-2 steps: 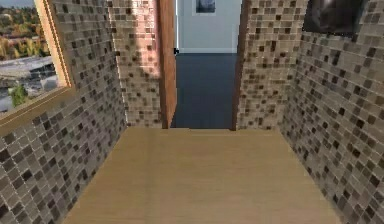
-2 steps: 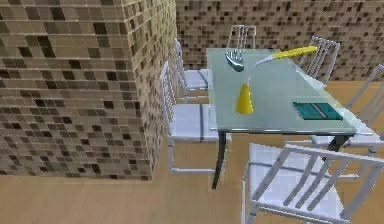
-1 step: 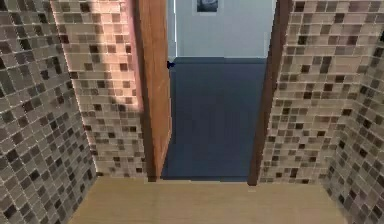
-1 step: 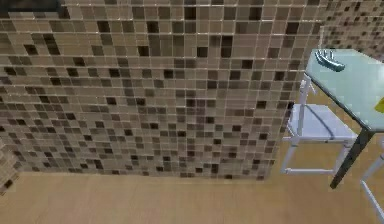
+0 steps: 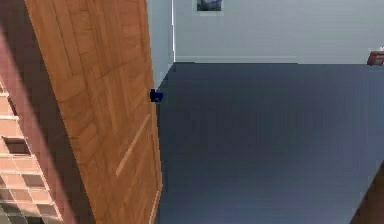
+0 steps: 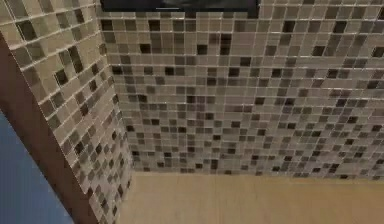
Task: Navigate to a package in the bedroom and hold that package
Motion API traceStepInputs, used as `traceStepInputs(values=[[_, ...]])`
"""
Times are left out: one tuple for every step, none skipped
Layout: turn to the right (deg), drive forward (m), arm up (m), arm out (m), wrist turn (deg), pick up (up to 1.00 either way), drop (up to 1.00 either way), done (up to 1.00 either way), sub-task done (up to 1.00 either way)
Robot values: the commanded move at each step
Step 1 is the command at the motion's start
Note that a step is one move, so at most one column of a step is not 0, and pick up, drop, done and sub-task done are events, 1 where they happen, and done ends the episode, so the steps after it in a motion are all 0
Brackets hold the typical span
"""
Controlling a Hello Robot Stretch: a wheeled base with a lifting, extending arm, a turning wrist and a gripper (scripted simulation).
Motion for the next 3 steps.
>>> traceStepInputs(values=[[0.0, 0.3, 0.0, 0.0, 0.0, 0.0, 0.0, 0.0, 0.0], [24.0, 0.0, 0.0, 0.0, 0.0, 0.0, 0.0, 0.0, 0.0], [0.0, 0.8, 0.0, 0.0, 0.0, 0.0, 0.0, 0.0, 0.0]])
